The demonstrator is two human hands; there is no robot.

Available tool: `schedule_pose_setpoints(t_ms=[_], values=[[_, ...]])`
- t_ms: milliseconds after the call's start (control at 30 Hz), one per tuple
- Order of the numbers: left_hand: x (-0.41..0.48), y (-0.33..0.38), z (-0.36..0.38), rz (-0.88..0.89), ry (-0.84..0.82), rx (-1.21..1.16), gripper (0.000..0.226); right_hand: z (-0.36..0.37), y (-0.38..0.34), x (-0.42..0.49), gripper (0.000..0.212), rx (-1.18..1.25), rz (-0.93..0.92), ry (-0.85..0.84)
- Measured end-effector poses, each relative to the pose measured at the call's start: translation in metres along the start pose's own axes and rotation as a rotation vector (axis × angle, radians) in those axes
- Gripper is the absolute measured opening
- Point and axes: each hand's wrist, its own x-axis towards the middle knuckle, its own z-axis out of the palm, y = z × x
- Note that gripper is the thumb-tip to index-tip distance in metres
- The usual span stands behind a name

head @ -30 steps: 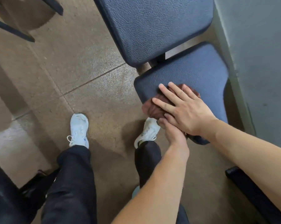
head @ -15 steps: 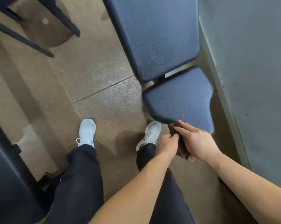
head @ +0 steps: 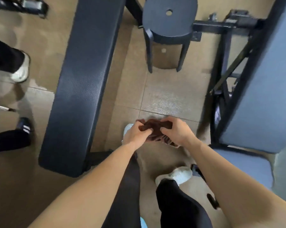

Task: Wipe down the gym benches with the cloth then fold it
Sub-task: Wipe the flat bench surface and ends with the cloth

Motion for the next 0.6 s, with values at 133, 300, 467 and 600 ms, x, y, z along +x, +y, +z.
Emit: schedule_pose_setpoints(t_ms=[133, 300, 467, 600], values=[[0.004, -0.013, -0.086, 0.010, 0.092, 0.040, 0.044, 0.017, -0.086, 0.027, 0.031, 0.072, -0.049, -0.030], [0.013, -0.060, -0.178, -0.098, 0.214, 0.094, 0.054, 0.067, -0.184, 0.068, 0.036, 0.021, -0.136, -0.136], [0.023, -0.129, -0.236, -0.132, 0.139, 0.036, 0.079, 0.125, -0.255, 0.108, 0.032, -0.220, -0.242, -0.243], [0.033, -0.190, -0.259, -0.175, 0.016, 0.071, 0.085, 0.173, -0.290, 0.144, 0.032, -0.458, -0.389, -0.250]])
